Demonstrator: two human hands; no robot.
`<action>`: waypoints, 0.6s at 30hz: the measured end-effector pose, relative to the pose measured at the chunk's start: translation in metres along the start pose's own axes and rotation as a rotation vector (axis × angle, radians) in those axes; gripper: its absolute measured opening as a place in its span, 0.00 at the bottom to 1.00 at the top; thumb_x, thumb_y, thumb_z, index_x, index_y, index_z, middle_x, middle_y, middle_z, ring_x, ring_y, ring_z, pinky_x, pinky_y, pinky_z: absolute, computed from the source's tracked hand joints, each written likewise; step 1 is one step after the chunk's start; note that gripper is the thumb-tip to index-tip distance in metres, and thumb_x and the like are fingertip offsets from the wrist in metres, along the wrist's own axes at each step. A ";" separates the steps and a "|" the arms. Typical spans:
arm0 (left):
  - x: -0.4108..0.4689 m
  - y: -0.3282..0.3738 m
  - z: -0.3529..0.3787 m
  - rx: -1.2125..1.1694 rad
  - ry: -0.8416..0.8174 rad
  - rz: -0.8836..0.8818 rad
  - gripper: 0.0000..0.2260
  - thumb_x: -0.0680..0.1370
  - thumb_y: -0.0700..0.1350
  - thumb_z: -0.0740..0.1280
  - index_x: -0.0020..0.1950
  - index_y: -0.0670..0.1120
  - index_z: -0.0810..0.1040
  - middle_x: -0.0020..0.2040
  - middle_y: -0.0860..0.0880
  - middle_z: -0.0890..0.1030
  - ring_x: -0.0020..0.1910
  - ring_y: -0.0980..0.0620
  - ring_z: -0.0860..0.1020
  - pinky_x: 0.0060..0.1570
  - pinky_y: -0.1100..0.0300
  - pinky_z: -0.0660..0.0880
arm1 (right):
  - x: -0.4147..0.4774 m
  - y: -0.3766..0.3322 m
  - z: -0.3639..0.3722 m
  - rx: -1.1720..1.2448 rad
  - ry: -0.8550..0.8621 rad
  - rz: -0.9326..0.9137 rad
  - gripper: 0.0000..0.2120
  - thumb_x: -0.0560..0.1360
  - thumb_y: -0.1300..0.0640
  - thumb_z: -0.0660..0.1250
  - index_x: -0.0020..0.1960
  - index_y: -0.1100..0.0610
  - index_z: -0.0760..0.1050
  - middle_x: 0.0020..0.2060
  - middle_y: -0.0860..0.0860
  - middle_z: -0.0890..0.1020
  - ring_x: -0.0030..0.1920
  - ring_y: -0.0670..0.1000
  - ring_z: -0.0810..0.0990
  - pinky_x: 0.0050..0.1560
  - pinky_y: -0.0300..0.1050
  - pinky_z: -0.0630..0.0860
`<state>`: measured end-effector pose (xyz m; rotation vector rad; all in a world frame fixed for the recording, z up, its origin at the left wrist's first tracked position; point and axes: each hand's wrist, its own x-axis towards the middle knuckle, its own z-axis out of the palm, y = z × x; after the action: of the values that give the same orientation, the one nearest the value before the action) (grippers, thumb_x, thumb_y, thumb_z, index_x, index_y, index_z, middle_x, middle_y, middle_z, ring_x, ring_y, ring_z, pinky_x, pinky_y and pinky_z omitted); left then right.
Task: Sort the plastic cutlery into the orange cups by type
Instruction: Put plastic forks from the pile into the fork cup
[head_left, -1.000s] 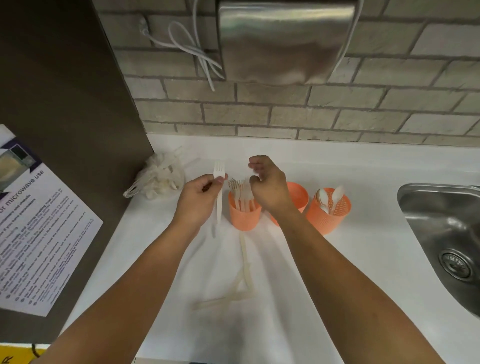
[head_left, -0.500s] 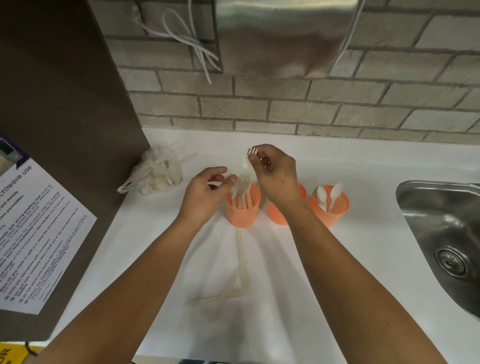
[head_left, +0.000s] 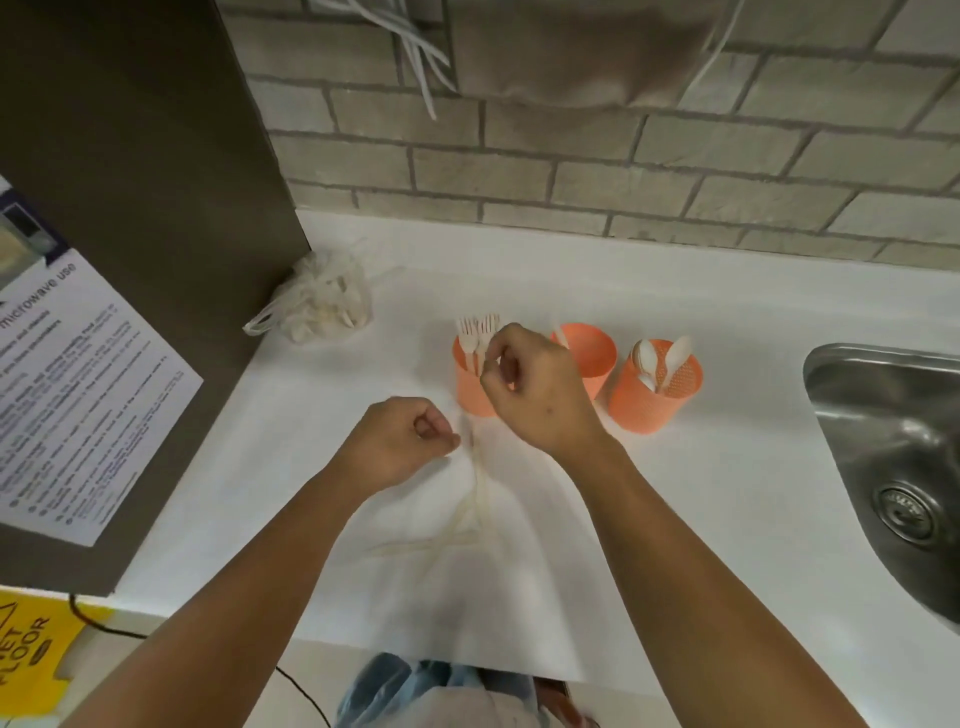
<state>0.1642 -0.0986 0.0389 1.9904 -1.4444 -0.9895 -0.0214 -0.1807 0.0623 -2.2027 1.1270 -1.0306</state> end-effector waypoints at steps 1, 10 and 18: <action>-0.004 -0.004 0.004 0.066 -0.053 -0.015 0.07 0.73 0.50 0.80 0.43 0.50 0.85 0.40 0.54 0.84 0.37 0.60 0.79 0.34 0.73 0.71 | -0.012 0.004 0.005 0.005 -0.062 0.023 0.02 0.72 0.61 0.67 0.45 0.57 0.77 0.31 0.48 0.78 0.35 0.49 0.75 0.38 0.44 0.72; -0.031 -0.030 0.054 0.361 -0.124 -0.149 0.16 0.68 0.59 0.81 0.47 0.51 0.85 0.43 0.55 0.84 0.44 0.53 0.83 0.48 0.58 0.80 | -0.077 0.036 0.054 -0.328 -0.502 0.259 0.16 0.81 0.51 0.66 0.64 0.59 0.74 0.53 0.59 0.78 0.52 0.62 0.81 0.51 0.55 0.80; -0.039 -0.027 0.069 0.419 -0.093 -0.117 0.06 0.71 0.47 0.75 0.46 0.47 0.85 0.46 0.50 0.85 0.45 0.47 0.84 0.48 0.54 0.83 | -0.070 0.039 0.062 -0.352 -0.678 0.310 0.24 0.80 0.63 0.63 0.74 0.51 0.67 0.58 0.59 0.76 0.56 0.61 0.79 0.58 0.52 0.78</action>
<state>0.1191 -0.0513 -0.0131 2.3732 -1.7150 -0.8917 -0.0184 -0.1404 -0.0309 -2.2544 1.3089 0.0680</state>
